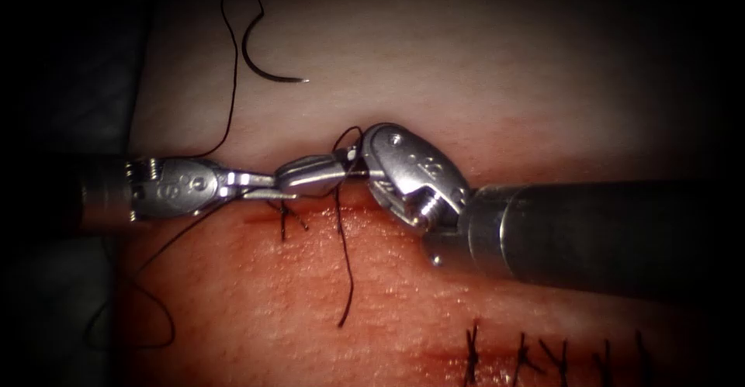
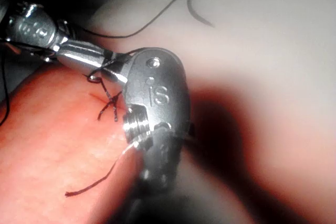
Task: Wound Closure
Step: Grab the suture tail.
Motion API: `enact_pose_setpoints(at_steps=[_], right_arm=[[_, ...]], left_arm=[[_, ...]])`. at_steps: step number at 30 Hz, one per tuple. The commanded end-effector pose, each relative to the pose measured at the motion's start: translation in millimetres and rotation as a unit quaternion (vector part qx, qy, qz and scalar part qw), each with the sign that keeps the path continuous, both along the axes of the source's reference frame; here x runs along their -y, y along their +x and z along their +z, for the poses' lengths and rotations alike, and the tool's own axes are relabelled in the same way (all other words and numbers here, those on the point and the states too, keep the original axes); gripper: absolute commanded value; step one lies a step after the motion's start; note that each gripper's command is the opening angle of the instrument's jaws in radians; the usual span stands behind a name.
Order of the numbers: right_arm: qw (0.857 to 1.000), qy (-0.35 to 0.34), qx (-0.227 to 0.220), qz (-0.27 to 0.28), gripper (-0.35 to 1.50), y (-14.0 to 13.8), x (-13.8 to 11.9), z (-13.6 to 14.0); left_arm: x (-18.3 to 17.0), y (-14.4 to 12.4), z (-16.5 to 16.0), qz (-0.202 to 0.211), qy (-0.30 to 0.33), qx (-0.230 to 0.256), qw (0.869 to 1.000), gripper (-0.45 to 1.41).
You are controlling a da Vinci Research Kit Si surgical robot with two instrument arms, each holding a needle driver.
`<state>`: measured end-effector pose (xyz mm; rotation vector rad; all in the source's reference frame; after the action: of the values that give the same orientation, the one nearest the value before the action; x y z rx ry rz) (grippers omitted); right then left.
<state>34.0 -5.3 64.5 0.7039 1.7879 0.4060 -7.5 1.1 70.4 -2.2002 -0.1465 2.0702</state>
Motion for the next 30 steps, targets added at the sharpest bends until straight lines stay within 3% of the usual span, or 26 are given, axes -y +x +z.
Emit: enact_pose_setpoints(at_steps=[1,5,14,16,19,20,22,23,30], right_arm=[[1.000,-0.010,0.004,-0.012,-0.35,0.3,-0.3,0.5],[0.992,-0.066,0.032,-0.106,-0.35,0.7,0.3,0.3],[0.962,-0.152,0.065,-0.217,-0.35,1.9,3.7,0.1],[0.956,-0.163,0.072,-0.233,-0.15,2.1,4.3,0.1],[0.948,-0.174,0.083,-0.253,0.52,2.4,5.3,0.3],[0.945,-0.179,0.086,-0.259,0.89,2.6,6.0,0.4],[0.941,-0.185,0.091,-0.268,1.09,2.7,6.6,0.6],[0.936,-0.191,0.095,-0.279,1.16,2.7,7.2,0.7],[0.915,-0.210,0.103,-0.328,1.09,2.3,8.9,1.1]], left_arm=[[-0.1,-0.5,0.7,0.001,-0.001,0.001,1.000,-0.45],[-0.1,-0.6,0.6,-0.001,-0.001,-0.001,1.000,-0.45],[1.9,-1.8,-0.2,0.000,-0.008,-0.014,1.000,-0.45],[2.0,-1.8,-0.4,0.001,-0.008,-0.014,1.000,-0.45],[2.0,-1.8,-0.4,0.001,-0.008,-0.014,1.000,-0.45],[2.0,-1.8,-0.4,0.001,-0.008,-0.014,1.000,-0.45],[2.1,-1.8,-0.4,0.001,-0.008,-0.014,1.000,-0.45],[2.1,-1.8,-0.4,0.001,-0.008,-0.014,1.000,-0.45],[2.1,-1.6,-0.3,0.002,-0.009,-0.014,1.000,-0.45]])
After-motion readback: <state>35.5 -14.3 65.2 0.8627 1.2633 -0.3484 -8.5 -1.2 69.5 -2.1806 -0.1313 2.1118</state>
